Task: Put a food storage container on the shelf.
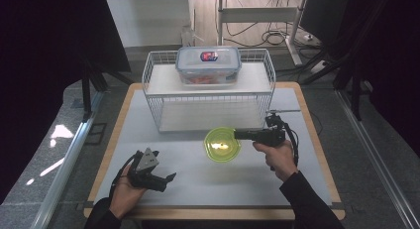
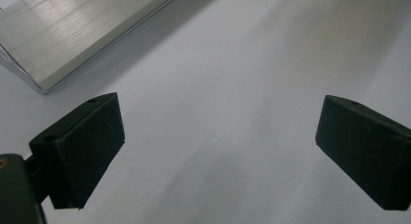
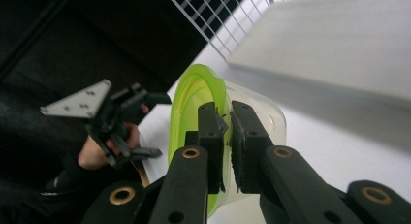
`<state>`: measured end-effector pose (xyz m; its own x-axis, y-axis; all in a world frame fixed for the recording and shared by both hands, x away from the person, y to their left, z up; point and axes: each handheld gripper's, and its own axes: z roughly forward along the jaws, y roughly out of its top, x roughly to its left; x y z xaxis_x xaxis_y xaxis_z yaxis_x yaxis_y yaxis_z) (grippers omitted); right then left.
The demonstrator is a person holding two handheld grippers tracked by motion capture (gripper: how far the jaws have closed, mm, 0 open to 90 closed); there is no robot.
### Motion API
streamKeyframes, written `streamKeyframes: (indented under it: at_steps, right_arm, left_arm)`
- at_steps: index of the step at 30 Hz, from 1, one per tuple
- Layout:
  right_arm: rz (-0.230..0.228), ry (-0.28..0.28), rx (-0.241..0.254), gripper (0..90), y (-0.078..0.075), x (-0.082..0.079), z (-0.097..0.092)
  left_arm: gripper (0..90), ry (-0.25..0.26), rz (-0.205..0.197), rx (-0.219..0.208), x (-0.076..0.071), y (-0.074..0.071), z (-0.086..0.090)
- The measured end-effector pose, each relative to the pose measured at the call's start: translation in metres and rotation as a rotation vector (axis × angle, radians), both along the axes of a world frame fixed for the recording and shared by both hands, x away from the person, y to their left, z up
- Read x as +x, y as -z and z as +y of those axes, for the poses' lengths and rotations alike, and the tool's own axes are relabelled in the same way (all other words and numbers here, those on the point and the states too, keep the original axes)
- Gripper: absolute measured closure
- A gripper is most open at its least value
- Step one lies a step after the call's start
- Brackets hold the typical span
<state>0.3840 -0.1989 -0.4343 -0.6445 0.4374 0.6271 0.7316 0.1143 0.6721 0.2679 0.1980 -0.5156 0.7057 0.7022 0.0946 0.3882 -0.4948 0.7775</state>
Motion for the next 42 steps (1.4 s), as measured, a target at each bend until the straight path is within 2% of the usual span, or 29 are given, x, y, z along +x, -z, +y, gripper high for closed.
streamKeyframes:
  at_steps: [3, 4, 5, 6, 9, 13, 42]
  right_arm:
    - [-0.028, 0.006, 0.022, 83.9, -0.016, 0.002, -0.002]
    - [-0.028, 0.006, 0.022, 83.9, -0.016, 0.002, -0.002]
    - [-0.038, 0.010, 0.038, 83.9, -0.024, 0.004, -0.002]
    - [-0.038, 0.010, 0.038, 83.9, -0.024, 0.004, -0.002]
    - [-0.053, 0.017, 0.060, 83.9, -0.038, 0.006, -0.003]
    - [-0.071, 0.021, 0.066, 83.9, -0.049, 0.010, -0.003]
    - [-0.121, 0.062, 0.134, 83.9, -0.112, 0.036, 0.002]
  left_arm:
    - [3.7, 0.000, 0.000, -0.001, 0.000, 0.000, 0.000]
    - [3.7, 0.001, 0.001, -0.001, 0.000, 0.000, 0.000]
    - [3.6, 0.001, 0.001, -0.002, 0.000, 0.000, 0.000]
    - [3.6, 0.001, 0.001, -0.002, 0.000, 0.000, 0.000]
    - [3.7, 0.001, 0.000, -0.001, 0.000, 0.000, 0.000]
    - [3.7, 0.002, -0.001, 0.001, 0.000, 0.000, 0.000]
    - [3.7, 0.003, -0.003, -0.004, 0.001, 0.000, 0.001]
